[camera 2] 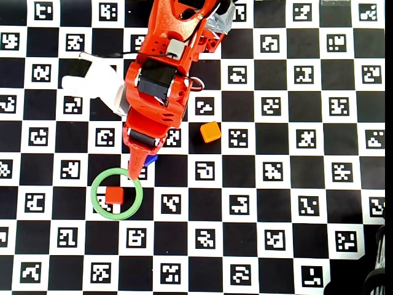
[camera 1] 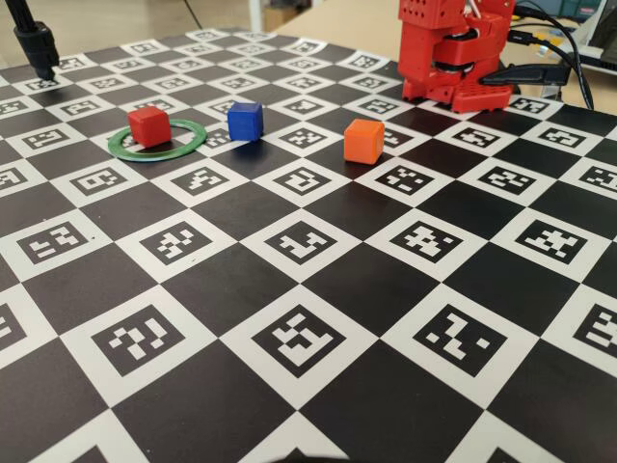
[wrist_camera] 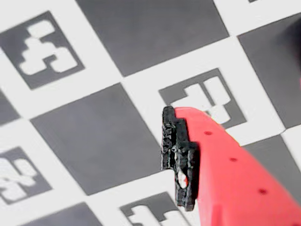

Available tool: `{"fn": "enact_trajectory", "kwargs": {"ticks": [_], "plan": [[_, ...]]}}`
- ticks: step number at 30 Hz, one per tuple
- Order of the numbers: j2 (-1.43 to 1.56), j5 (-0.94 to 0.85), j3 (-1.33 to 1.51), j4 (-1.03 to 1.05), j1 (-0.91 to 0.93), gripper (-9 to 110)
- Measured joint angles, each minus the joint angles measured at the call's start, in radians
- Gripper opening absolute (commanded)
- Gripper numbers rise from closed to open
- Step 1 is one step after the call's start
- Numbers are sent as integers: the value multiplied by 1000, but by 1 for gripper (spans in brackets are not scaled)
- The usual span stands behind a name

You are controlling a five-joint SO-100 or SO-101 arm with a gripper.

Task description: Grab the red cube then put it in the green circle then put the blue cube on top and finally the orange cube on top

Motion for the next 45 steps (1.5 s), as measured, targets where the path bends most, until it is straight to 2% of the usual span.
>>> {"fn": "enact_trajectory", "kwargs": {"ticks": [7,12,18,45], "plan": [[-34,193,11,2,0,47],[-77,255,41,2,-11,47],[-95,275,138,-26,-11,47],[-97,242,551,-489,54,47]]}}
